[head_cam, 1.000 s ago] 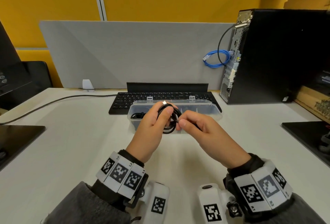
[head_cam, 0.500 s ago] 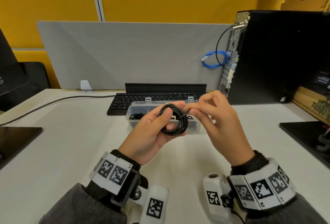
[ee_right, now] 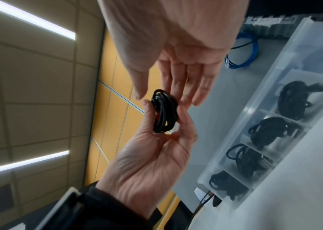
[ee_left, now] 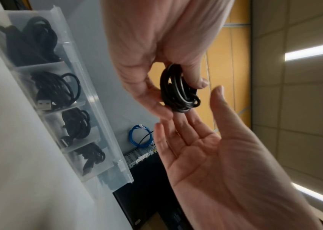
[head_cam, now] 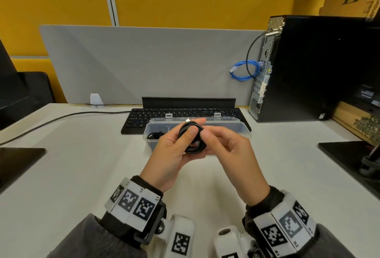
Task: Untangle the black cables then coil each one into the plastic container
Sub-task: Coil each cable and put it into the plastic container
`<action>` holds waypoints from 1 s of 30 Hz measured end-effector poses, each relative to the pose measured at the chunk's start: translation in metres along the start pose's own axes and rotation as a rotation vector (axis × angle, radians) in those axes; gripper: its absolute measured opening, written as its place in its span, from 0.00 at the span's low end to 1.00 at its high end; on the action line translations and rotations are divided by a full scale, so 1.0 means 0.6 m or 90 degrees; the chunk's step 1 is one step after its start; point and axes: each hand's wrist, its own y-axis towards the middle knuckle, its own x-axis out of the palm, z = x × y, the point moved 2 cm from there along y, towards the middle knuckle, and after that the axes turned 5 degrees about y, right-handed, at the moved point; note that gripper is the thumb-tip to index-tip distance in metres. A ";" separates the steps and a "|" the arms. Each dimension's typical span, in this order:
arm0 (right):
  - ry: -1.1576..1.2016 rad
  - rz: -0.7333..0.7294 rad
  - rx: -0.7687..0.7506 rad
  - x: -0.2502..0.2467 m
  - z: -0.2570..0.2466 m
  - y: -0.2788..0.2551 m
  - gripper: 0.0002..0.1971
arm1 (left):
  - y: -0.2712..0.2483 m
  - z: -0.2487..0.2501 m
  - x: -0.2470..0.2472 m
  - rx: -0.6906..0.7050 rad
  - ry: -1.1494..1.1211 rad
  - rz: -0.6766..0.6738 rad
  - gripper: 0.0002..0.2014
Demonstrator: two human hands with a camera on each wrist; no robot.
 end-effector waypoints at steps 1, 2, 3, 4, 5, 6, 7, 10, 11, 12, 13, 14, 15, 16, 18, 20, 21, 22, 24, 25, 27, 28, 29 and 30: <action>-0.019 0.002 0.001 0.001 0.001 0.000 0.10 | 0.000 -0.001 0.000 0.006 0.014 0.002 0.17; -0.042 0.005 0.001 0.001 0.001 0.001 0.08 | 0.000 -0.003 0.001 0.011 0.028 0.006 0.16; -0.059 0.005 0.002 0.001 0.003 0.002 0.07 | 0.000 -0.004 0.002 0.015 0.041 0.011 0.16; -0.066 0.001 0.004 0.000 0.005 0.003 0.06 | 0.000 -0.004 0.004 0.018 0.052 0.014 0.16; -0.072 -0.008 0.006 -0.001 0.007 0.004 0.06 | 0.000 -0.003 0.004 0.019 0.063 0.013 0.16; -0.082 -0.018 0.009 -0.001 0.007 0.005 0.06 | 0.000 -0.002 0.005 0.018 0.075 0.009 0.16; -0.102 -0.028 0.007 -0.003 0.008 0.007 0.06 | -0.001 0.000 0.004 0.012 0.085 0.001 0.17; -0.239 -0.060 -0.049 -0.012 0.004 0.007 0.07 | -0.002 0.007 -0.008 -0.048 0.087 -0.055 0.22; -0.287 -0.076 -0.075 -0.014 0.002 0.005 0.07 | -0.004 0.009 -0.013 -0.076 0.085 -0.088 0.22; -0.325 -0.100 -0.096 -0.015 -0.001 0.004 0.09 | -0.006 0.010 -0.016 -0.098 0.085 -0.126 0.22; -0.359 -0.129 -0.110 -0.015 -0.003 0.002 0.13 | -0.008 0.011 -0.017 -0.115 0.091 -0.163 0.21; -0.390 -0.156 -0.115 -0.014 -0.005 0.000 0.17 | -0.011 0.010 -0.017 -0.126 0.104 -0.193 0.20; -0.413 -0.178 -0.114 -0.014 -0.008 0.000 0.20 | -0.013 0.008 -0.016 -0.132 0.122 -0.214 0.20; -0.427 -0.198 -0.112 -0.015 -0.011 0.000 0.20 | -0.014 0.007 -0.015 -0.134 0.139 -0.228 0.20; -0.447 -0.240 -0.107 -0.018 -0.018 0.000 0.15 | -0.015 0.009 -0.018 -0.139 0.140 -0.249 0.23; -0.478 -0.282 -0.103 -0.017 -0.025 -0.004 0.13 | -0.015 0.015 -0.027 -0.152 0.110 -0.275 0.30; -0.502 -0.300 -0.112 -0.016 -0.026 -0.006 0.17 | -0.015 0.019 -0.031 -0.162 0.111 -0.287 0.33; -0.533 -0.317 -0.119 -0.014 -0.026 -0.007 0.22 | -0.016 0.020 -0.033 -0.173 0.140 -0.299 0.35; -0.593 -0.345 -0.127 -0.008 -0.025 -0.008 0.29 | -0.019 0.018 -0.029 -0.192 0.237 -0.333 0.28; -0.616 -0.357 -0.130 -0.005 -0.027 -0.010 0.29 | -0.021 0.014 -0.023 -0.201 0.275 -0.347 0.21; -0.651 -0.378 -0.133 -0.001 -0.036 -0.012 0.24 | -0.023 0.003 -0.012 -0.225 0.315 -0.348 0.10; -0.657 -0.381 -0.135 0.001 -0.041 -0.013 0.22 | -0.023 -0.001 -0.007 -0.230 0.323 -0.333 0.09; -0.651 -0.378 -0.135 0.001 -0.048 -0.012 0.20 | -0.022 -0.005 -0.004 -0.229 0.320 -0.311 0.08; -0.633 -0.367 -0.127 0.001 -0.054 -0.012 0.17 | -0.020 -0.007 -0.001 -0.224 0.307 -0.291 0.09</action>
